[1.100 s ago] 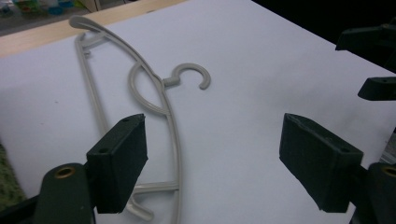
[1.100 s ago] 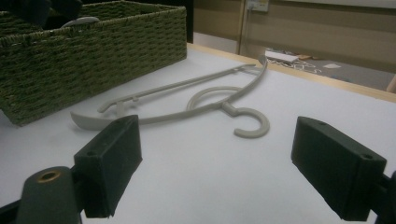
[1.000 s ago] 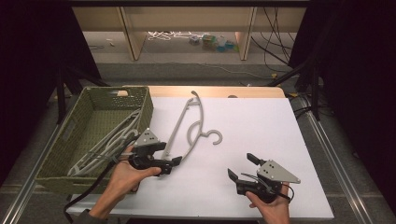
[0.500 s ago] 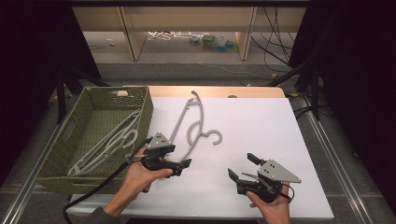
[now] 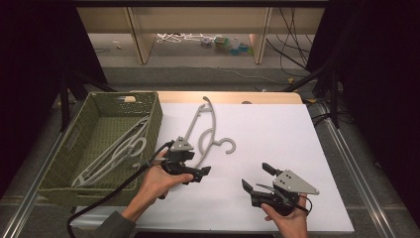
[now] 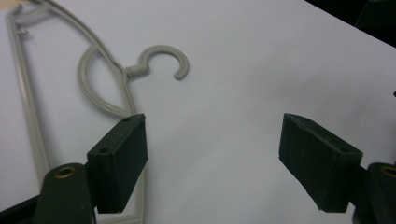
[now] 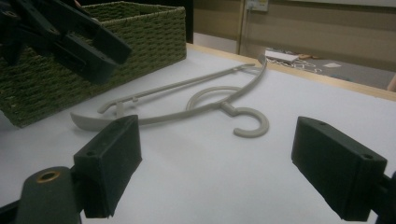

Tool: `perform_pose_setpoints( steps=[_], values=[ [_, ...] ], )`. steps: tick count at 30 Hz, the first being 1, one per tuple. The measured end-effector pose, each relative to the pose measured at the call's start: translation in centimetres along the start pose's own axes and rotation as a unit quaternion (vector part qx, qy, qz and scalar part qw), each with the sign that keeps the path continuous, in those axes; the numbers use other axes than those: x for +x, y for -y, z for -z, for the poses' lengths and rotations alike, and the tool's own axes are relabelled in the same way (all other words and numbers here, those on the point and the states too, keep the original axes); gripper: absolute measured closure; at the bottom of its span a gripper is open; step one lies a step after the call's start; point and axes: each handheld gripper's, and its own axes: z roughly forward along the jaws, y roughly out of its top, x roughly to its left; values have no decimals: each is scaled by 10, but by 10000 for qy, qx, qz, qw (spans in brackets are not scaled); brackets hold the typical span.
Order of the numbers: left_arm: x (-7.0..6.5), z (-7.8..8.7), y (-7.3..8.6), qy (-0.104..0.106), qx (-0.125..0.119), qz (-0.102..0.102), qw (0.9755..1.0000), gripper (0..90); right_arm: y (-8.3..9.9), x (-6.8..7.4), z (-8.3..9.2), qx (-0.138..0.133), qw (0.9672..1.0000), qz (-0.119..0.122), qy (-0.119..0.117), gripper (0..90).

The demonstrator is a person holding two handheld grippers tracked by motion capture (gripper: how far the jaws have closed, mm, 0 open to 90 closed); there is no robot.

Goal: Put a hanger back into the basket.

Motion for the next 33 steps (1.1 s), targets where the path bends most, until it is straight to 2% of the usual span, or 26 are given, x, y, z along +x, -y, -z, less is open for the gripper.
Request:
perform_pose_setpoints(
  steps=[1, 2, 3, 4, 5, 6, 7, 8, 12, 13, 14, 16, 18, 21, 23, 25, 28, 29, 32, 33],
  values=[
    [-4, -5, -1, -109, 132, 10, 9999, 236, 0, 0, 0, 16, 10000, 1, 27, 168],
    [-6, -9, -1, -84, 218, 24, 9997, 236, 0, 0, 0, 13, 10000, 9, 25, 168],
    [-6, -14, -3, -95, 247, -69, 9996, 236, 0, 0, 0, -5, 10000, -4, -20, 168],
    [-5, -18, -5, 2, 325, -117, 9994, 240, 0, 0, 0, -31, 10000, 34, 7, 168],
    [-9, -22, -5, -23, 496, 150, 9987, 240, 0, 0, 0, -17, 10000, 39, -3, 168],
    [-5, -25, -8, -105, 599, -147, 9980, 237, 0, 0, -1, -24, 10000, 49, 16, 168],
    [-3, -29, -8, -143, 587, -80, 9981, 234, 0, 1, 0, 12, 10000, 35, -6, 168],
    [-2, -32, -9, -76, 659, -66, 9978, 236, 0, 1, -1, -17, 10000, 8, -48, 168],
    [-1, -39, -9, -225, 917, -325, 9950, 235, 0, 2, -3, -88, 9999, 46, -38, 168],
    [2, -40, -7, -219, 1010, -331, 9941, 236, -1, 2, -1, -4, 10000, 88, 5, 168],
    [3, -41, -6, -220, 1065, -293, 9936, 236, -1, 2, -1, -38, 10000, 83, 12, 168],
    [4, -42, -6, -206, 1066, -320, 9936, 240, -1, 3, -2, -37, 10000, 46, -29, 168],
    [6, -42, -6, -177, 1102, -353, 9931, 244, -2, 2, 0, 100, 9999, 113, 1, 168],
    [14, -46, -5, -179, 1203, -283, 9922, 255, -2, 3, 0, 101, 9999, 112, -12, 168],
    [19, -49, -4, -242, 1287, -235, 9911, 263, -2, 3, 0, 87, 9999, 115, -14, 168],
    [23, -53, -4, -333, 1340, -315, 9899, 286, -1, 2, -1, 23, 9999, 117, -24, 168],
    [29, -58, -3, -238, 1464, -198, 9887, 299, -1, 3, -3, 6, 9999, 98, -33, 168],
    [31, -60, -4, -265, 1453, -139, 9889, 303, -1, 3, -3, 21, 9999, 100, -44, 168],
    [35, -61, -9, -318, 1524, -155, 9877, 333, -1, 3, -4, 14, 9999, 106, -35, 168],
    [35, -62, -11, -301, 1485, -125, 9884, 332, -1, 3, -4, 21, 9999, 111, -38, 167]
  ],
)
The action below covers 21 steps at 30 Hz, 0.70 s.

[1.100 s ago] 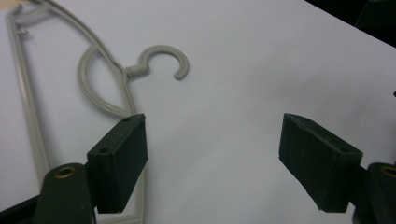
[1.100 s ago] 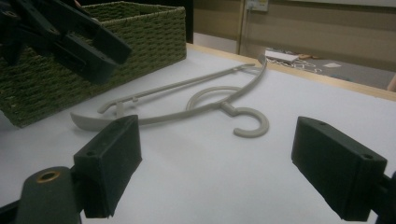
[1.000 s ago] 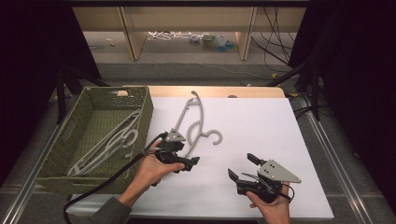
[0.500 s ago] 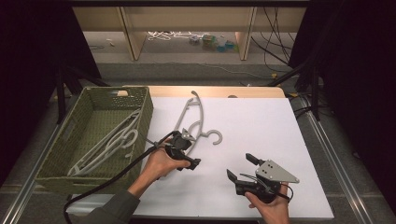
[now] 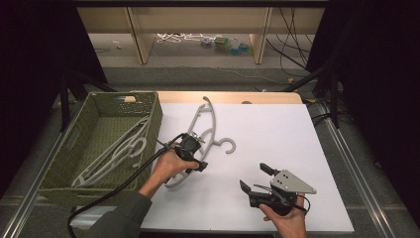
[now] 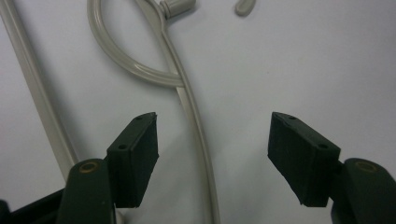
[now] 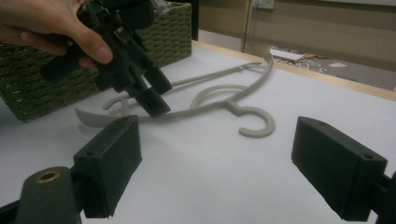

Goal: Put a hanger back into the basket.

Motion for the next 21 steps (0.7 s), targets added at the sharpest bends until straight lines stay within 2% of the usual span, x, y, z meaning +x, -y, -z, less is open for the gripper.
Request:
perform_pose_setpoints(
  steps=[3, 4, 5, 7, 10, 11, 12, 14, 17, 21],
  values=[
    [2, -2, -6, 47, 92, 36, 9999, 332, 0, -1, -2, -56, 10000, -53, -45, 168],
    [3, -5, -7, 46, 150, 52, 9999, 333, 0, -1, -2, -97, 9999, 28, -4, 167],
    [4, -8, -7, 35, 230, 28, 9997, 333, 0, 0, -2, -39, 10000, -59, -55, 168],
    [4, -14, -9, 47, 310, 49, 9995, 344, 0, 0, -2, -49, 10000, -43, -73, 168],
    [0, -18, -11, 131, 424, -79, 9990, 364, 0, 0, -2, -56, 9999, -48, -69, 168],
    [-5, -19, -11, 110, 526, 174, 9984, 365, 0, 0, -1, -43, 10000, -49, -68, 168],
    [-2, -19, -12, 106, 644, -6, 9979, 369, 0, 0, -2, -44, 10000, -59, -64, 168],
    [2, -22, -15, 89, 676, 47, 9977, 386, 0, 0, -2, -59, 9999, -49, -78, 168],
    [9, -26, -18, 145, 825, -137, 9964, 402, 0, 0, -2, -68, 9999, -38, -81, 168],
    [13, -31, -19, 206, 935, -95, 9954, 441, -1, 0, -1, 2, 10000, -42, -76, 168]
  ],
)
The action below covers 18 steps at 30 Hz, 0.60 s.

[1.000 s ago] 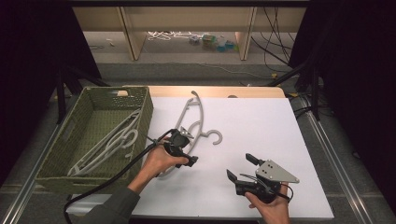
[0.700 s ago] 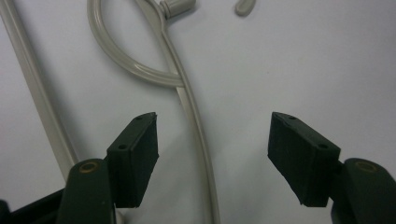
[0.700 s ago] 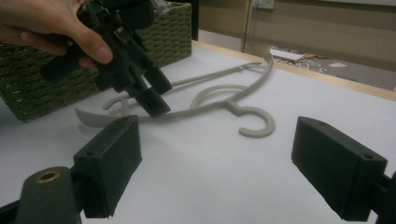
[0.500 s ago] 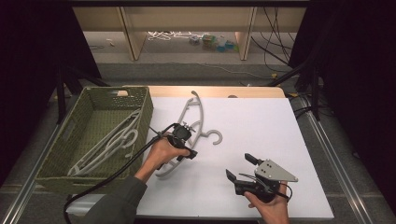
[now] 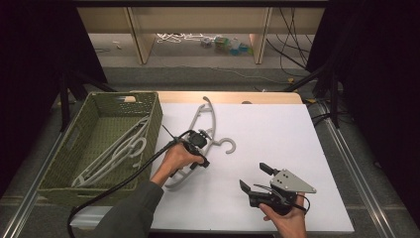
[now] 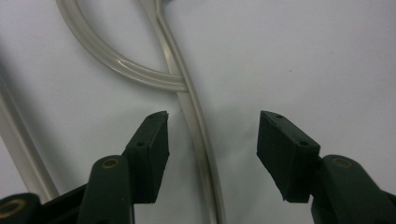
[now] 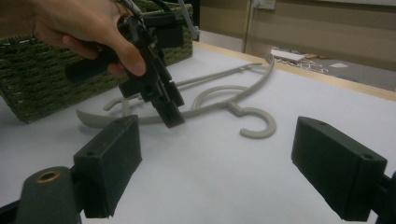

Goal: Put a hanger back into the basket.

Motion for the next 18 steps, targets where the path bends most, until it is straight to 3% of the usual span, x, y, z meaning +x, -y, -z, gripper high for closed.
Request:
perform_pose_setpoints(
  steps=[2, 15, 16, 18],
  values=[
    [1, -3, 0, 45, 5, 59, 10000, 488, 0, 0, -1, -55, 10000, -13, -2, 168],
    [-2, -5, -6, -145, 306, -268, 9991, 644, 0, 0, 0, 21, 10000, 33, 31, 169],
    [-3, -5, -6, -142, 262, -215, 9993, 674, 0, 0, -1, -63, 10000, -9, -7, 169],
    [-3, -6, -6, -129, 225, -162, 9995, 702, 0, 0, 0, 18, 10000, 54, 27, 169]
  ],
)
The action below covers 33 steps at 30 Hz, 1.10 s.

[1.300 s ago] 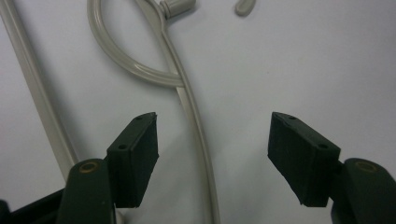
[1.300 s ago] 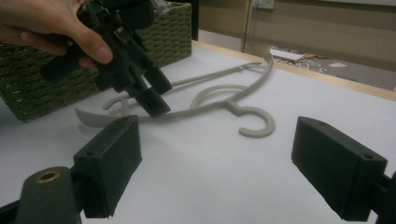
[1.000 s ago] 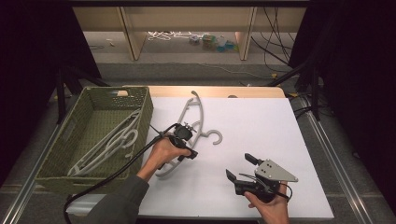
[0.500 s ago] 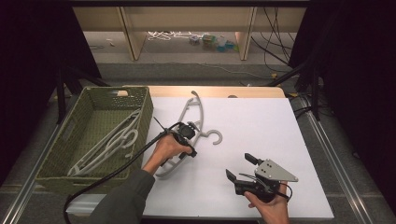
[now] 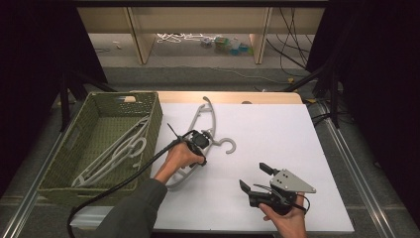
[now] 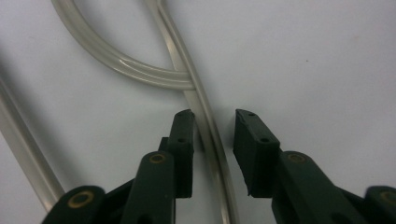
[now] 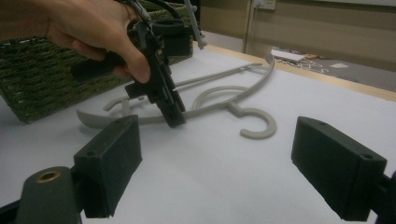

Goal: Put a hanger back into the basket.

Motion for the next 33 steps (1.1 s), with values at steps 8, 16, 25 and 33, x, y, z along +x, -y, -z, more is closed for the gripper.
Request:
perform_pose_setpoints(
  steps=[8, 16, 25, 33],
  values=[
    [9, 1, 1, 140, 14, 180, 9997, 768, 0, 0, 0, -32, 10000, 15, 4, 170],
    [12, 2, 2, 119, 10, 101, 9999, 822, 1, 0, -1, -80, 10000, -53, -29, 170],
    [18, 23, 3, 171, -185, 197, 9995, 822, 1, 0, 0, -31, 10000, -63, -42, 171],
    [26, 51, 2, 441, -816, 615, 9938, 822, 1, 0, 0, -66, 9999, -67, -36, 171]
  ],
)
